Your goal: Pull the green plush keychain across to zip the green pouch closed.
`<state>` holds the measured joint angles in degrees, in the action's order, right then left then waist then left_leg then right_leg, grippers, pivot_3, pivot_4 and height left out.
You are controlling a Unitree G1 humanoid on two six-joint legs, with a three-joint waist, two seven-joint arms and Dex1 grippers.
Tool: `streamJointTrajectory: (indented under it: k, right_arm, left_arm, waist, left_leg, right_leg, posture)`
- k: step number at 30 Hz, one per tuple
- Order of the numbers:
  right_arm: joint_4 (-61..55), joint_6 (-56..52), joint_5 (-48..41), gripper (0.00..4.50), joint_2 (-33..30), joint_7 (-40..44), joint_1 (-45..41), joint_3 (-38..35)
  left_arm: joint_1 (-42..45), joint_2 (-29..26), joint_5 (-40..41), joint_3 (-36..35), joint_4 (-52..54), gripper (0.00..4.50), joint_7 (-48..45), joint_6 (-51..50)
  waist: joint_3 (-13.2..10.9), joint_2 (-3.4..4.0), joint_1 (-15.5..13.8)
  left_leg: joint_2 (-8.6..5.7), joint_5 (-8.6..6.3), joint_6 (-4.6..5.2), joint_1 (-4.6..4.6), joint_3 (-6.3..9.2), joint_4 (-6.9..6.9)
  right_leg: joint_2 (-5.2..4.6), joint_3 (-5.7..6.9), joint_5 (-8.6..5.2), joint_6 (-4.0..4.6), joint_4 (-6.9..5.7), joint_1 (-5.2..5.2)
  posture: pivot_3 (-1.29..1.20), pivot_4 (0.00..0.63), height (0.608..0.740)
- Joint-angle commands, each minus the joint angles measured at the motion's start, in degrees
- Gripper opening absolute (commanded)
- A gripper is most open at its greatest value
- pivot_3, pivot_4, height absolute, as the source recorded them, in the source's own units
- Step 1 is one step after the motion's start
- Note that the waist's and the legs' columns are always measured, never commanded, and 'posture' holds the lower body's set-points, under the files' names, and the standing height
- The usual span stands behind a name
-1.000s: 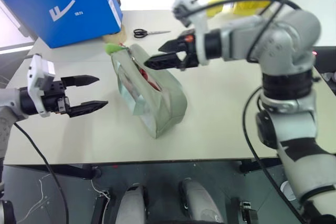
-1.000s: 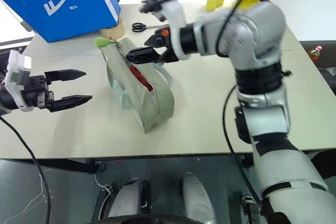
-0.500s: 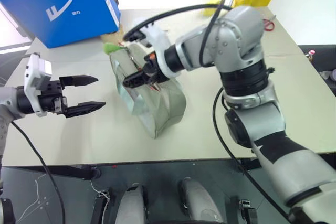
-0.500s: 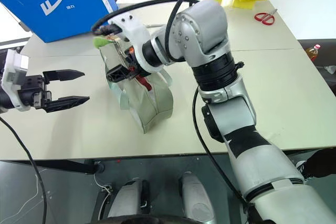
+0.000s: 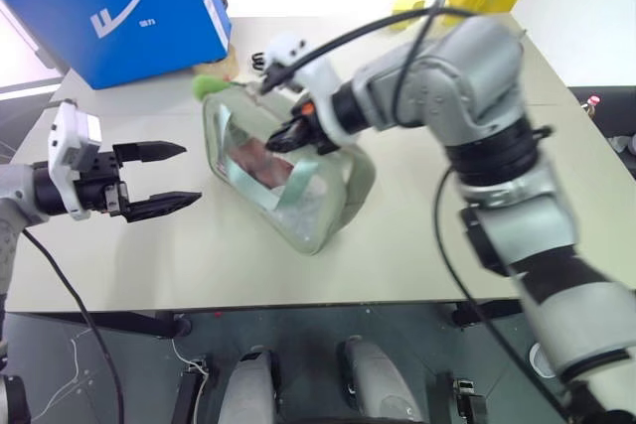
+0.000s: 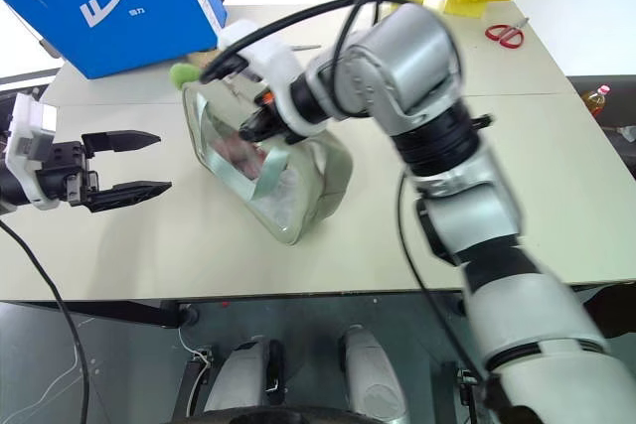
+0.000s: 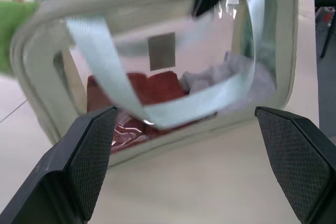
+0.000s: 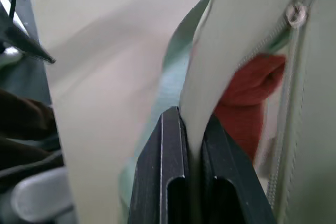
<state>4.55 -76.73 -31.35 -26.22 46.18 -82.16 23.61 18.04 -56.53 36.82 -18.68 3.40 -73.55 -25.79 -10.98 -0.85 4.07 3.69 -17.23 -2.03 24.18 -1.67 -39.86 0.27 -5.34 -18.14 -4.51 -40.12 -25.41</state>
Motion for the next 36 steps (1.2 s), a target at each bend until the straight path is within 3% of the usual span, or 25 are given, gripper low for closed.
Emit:
streamJointTrajectory:
  k: [1, 9, 14, 26, 36]
  right_arm:
    - [-3.24, 13.07, 4.64, 0.03, -5.21, 9.67, -2.65, 3.55]
    - [-7.32, 39.94, 17.59, 0.03, -14.63, 23.04, 3.08, 8.33]
    - [-7.79, 47.24, 23.16, 0.03, -15.89, 26.82, 7.07, 8.78]
    - [-9.63, 39.82, 27.70, 0.03, -12.03, 25.67, 9.83, 6.91]
    - [-13.30, 36.24, 27.84, 0.03, -12.30, 25.12, 10.88, 5.33]
  left_arm:
    - [0.67, 0.02, 0.12, -0.35, 0.67, 4.50, -0.17, 0.97]
    - [0.25, 0.01, 0.16, -0.83, 0.97, 4.50, 0.07, 0.71]
    - [-0.85, -0.48, 0.49, -1.65, 1.76, 4.50, 0.05, 0.15]
    - [-1.36, -1.23, 0.65, -1.78, 2.11, 4.50, -0.11, -0.43]
    - [0.15, -0.90, 0.35, -0.11, 1.33, 4.50, -0.71, -0.22]
  waist:
    - [0.00, 0.00, 0.18]
    - [0.00, 0.00, 0.09]
    - [0.00, 0.00, 0.04]
    - [0.00, 0.00, 0.04]
    - [0.00, 0.00, -0.09]
  left_leg:
    - [0.00, 0.00, 0.01, 0.00, 0.00, 0.00]
    - [0.06, -0.01, 0.02, -0.01, 0.05, 0.02]
    - [0.05, -0.01, 0.02, 0.00, 0.04, -0.05]
    - [0.06, 0.00, 0.00, -0.04, 0.06, -0.14]
    - [0.05, 0.00, 0.00, -0.05, 0.05, -0.14]
  right_leg:
    - [0.01, 0.00, 0.00, 0.00, 0.00, 0.00]
    - [0.05, 0.02, 0.00, 0.00, -0.07, -0.06]
    - [0.00, 0.01, 0.00, 0.00, -0.07, -0.04]
    - [0.01, 0.02, 0.00, 0.01, -0.19, -0.02]
    - [0.01, 0.03, 0.00, 0.01, -0.21, -0.01]
  posture:
    - [0.00, 0.150, 0.737]
    - [0.00, 0.150, 0.737]
    - [0.00, 0.150, 0.737]
    - [0.00, 0.150, 0.737]
    - [0.00, 0.150, 0.737]
